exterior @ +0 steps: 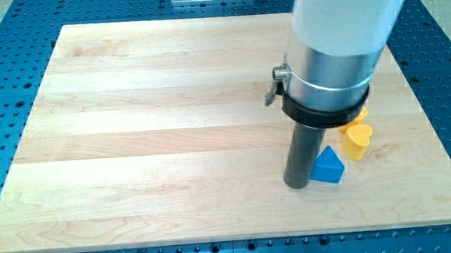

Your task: Push the triangle below the heart

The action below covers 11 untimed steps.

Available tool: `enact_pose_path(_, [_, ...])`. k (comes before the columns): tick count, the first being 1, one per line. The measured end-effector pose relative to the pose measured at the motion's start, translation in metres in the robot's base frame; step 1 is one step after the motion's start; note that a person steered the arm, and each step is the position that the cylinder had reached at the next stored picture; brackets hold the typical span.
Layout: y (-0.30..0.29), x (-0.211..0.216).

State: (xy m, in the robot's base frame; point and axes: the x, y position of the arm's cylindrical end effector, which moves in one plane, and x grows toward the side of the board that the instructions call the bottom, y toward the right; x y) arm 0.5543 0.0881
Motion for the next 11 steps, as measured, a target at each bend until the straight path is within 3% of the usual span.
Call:
enact_pose_path(1, [0.002,-0.007])
enact_pose_path(3, [0.066,-0.007])
enact_pose_path(4, [0.044,0.024])
enact_pose_path(5, [0.060,0.064])
enact_pose_path(6, [0.093,0.046])
enact_pose_path(11, [0.112,0.016])
